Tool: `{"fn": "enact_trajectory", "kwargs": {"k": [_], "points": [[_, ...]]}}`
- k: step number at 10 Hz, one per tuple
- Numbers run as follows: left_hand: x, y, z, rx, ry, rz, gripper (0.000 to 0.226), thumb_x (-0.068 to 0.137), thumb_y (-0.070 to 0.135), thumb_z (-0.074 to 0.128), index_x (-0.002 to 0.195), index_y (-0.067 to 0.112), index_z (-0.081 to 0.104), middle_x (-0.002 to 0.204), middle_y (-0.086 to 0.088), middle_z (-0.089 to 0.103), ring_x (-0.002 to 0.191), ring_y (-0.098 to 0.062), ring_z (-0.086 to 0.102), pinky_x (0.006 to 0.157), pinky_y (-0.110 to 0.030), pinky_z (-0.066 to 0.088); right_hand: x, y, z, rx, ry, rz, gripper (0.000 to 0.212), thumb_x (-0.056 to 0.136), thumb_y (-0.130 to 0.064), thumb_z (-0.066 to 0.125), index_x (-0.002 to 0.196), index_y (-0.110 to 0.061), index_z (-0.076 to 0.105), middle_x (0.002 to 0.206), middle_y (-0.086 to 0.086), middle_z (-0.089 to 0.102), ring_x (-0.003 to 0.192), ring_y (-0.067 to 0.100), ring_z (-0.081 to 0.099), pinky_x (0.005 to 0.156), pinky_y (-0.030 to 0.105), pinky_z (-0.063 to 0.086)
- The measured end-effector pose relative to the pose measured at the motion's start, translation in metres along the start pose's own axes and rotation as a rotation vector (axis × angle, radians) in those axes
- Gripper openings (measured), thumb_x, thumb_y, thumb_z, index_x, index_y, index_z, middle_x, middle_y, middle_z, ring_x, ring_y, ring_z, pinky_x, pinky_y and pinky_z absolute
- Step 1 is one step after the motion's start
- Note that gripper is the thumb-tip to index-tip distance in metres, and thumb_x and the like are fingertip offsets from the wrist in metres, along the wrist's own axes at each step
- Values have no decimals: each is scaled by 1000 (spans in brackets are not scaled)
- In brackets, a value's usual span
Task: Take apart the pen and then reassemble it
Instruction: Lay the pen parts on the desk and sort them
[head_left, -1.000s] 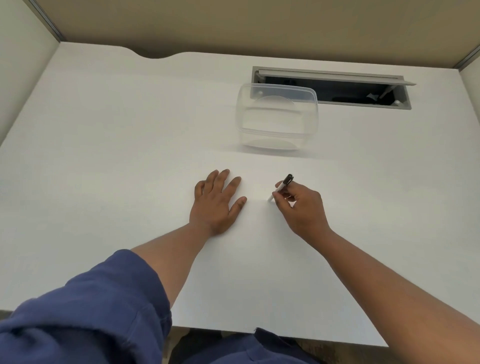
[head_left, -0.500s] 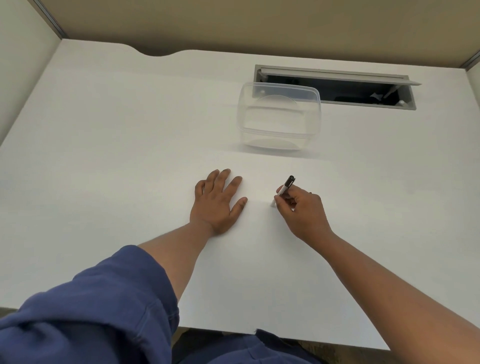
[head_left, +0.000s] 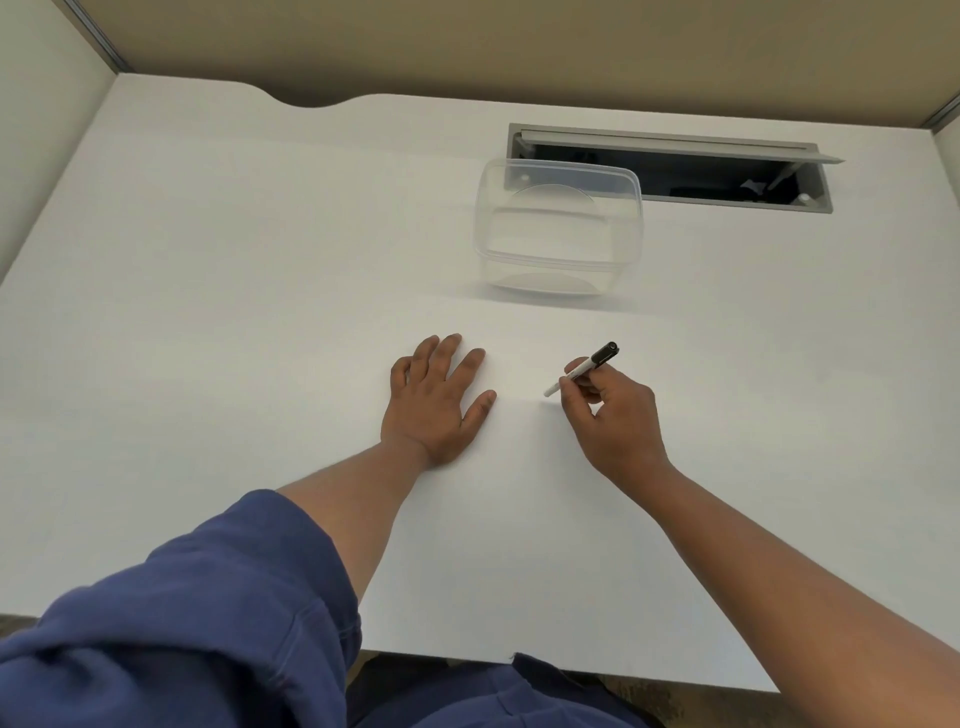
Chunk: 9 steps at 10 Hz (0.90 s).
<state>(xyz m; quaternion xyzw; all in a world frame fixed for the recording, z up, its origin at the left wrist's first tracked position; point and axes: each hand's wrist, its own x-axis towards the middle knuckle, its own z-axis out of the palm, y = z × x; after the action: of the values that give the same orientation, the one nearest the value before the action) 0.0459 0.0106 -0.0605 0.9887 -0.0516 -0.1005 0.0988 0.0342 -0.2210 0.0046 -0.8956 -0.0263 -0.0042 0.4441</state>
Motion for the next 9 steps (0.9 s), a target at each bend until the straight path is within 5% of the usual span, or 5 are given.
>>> {"fn": "enact_trajectory", "kwargs": {"k": [2, 3, 5, 7, 9], "points": [[1, 0, 0, 3, -5, -3, 63, 99, 64, 23, 157, 39, 19, 169, 3, 9, 155, -24, 1, 121, -45, 6, 5, 9, 4, -26, -125, 82, 17, 94, -33, 51, 85, -22, 60, 74, 12, 69, 73, 35, 66, 77, 50, 55], [1, 0, 1, 5, -6, -1, 64, 99, 64, 22, 157, 39, 19, 169, 3, 9, 155, -24, 1, 120, -45, 5, 8, 7, 4, 0, -93, 90, 17, 94, -29, 53, 87, -17, 62, 76, 14, 69, 74, 38, 64, 79, 51, 54], [2, -1, 2, 12, 2, 1, 64, 99, 65, 22, 157, 38, 20, 169, 2, 10, 155, -25, 2, 120, -45, 6, 6, 2, 2, -19, -30, 1, 14, 98, -21, 60, 88, -13, 66, 75, -6, 70, 69, 16, 65, 69, 37, 53], [1, -1, 2, -1, 4, 2, 64, 99, 64, 23, 157, 38, 21, 169, 2, 11, 155, -25, 3, 120, -46, 8, 7, 8, 6, -92, -137, 64, 16, 99, -25, 59, 91, -12, 63, 62, -14, 62, 65, -7, 60, 66, 32, 45], [2, 0, 1, -2, -8, 1, 64, 99, 64, 22, 157, 38, 19, 169, 2, 9, 155, -25, 1, 121, -46, 7, 6, 4, 4, -49, -79, 36, 13, 98, -25, 61, 97, -13, 66, 73, -30, 64, 79, 9, 70, 85, 50, 54]]}}
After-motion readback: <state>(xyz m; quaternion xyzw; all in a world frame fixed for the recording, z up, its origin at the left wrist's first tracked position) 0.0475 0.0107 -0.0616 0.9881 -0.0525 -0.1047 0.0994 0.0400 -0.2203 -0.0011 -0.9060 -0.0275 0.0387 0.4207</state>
